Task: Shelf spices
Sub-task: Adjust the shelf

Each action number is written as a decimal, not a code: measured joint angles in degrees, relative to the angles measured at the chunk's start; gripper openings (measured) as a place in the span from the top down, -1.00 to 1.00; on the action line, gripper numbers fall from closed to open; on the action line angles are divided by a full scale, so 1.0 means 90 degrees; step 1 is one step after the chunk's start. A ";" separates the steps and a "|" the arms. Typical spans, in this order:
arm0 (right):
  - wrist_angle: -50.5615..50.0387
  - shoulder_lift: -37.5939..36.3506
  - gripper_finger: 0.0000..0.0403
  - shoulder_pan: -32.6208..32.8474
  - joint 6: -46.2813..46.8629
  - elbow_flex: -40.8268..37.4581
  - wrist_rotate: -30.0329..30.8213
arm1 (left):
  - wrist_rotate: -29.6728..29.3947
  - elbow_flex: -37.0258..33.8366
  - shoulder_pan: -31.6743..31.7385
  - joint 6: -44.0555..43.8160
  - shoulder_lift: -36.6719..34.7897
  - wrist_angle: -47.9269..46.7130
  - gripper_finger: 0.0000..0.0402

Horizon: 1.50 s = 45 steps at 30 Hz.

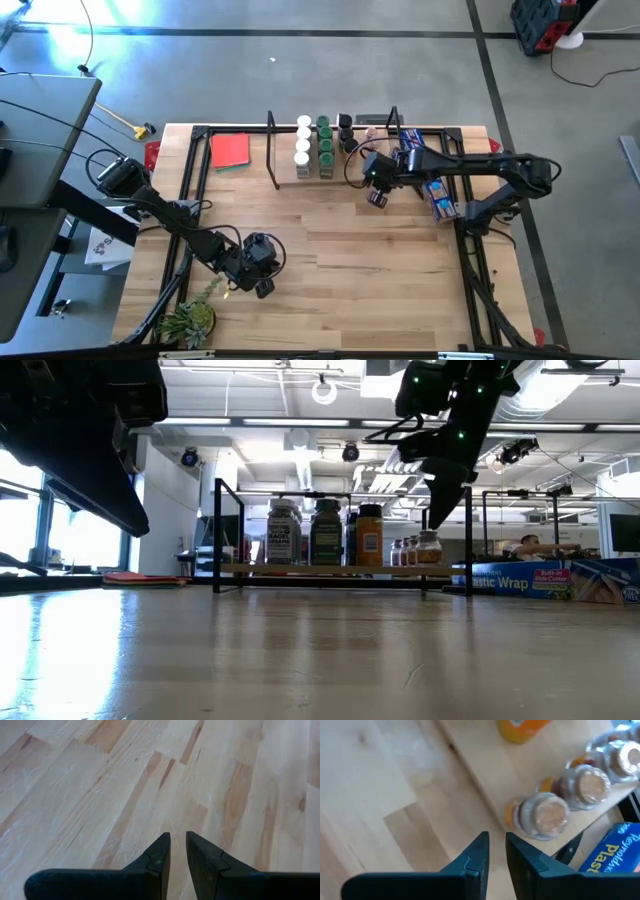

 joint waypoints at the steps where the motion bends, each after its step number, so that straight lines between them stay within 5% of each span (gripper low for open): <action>1: 0.0019 0.0000 0.72 -0.0054 0.0102 -0.0001 0.0015 | 0.0000 0.0000 0.0000 0.0005 0.0001 0.0046 0.72; 11: 0.0086 0.0000 0.72 -0.0241 0.0214 -0.0003 0.0650 | -0.0057 0.0000 0.0017 0.0721 0.0001 0.0392 0.72; 17: 0.0061 -0.0164 0.72 0.0093 0.0321 0.0187 0.0730 | -0.0714 0.0000 0.0282 0.0515 -0.0023 0.0249 0.73; 25: 0.0269 -0.1078 0.72 0.1563 0.0983 0.0710 0.0766 | -0.1087 -0.0132 0.1867 0.0201 -0.0702 -0.1338 0.94; 34: 0.0383 -0.1370 0.72 0.3296 0.1863 0.0718 0.1587 | -0.0562 -0.0642 0.3794 0.1957 -0.1106 -0.0718 0.99; 45: -0.0441 -0.1251 0.72 0.4024 0.2958 0.0716 0.1917 | -0.0401 -0.0682 0.4746 0.2736 -0.1104 -0.0419 1.00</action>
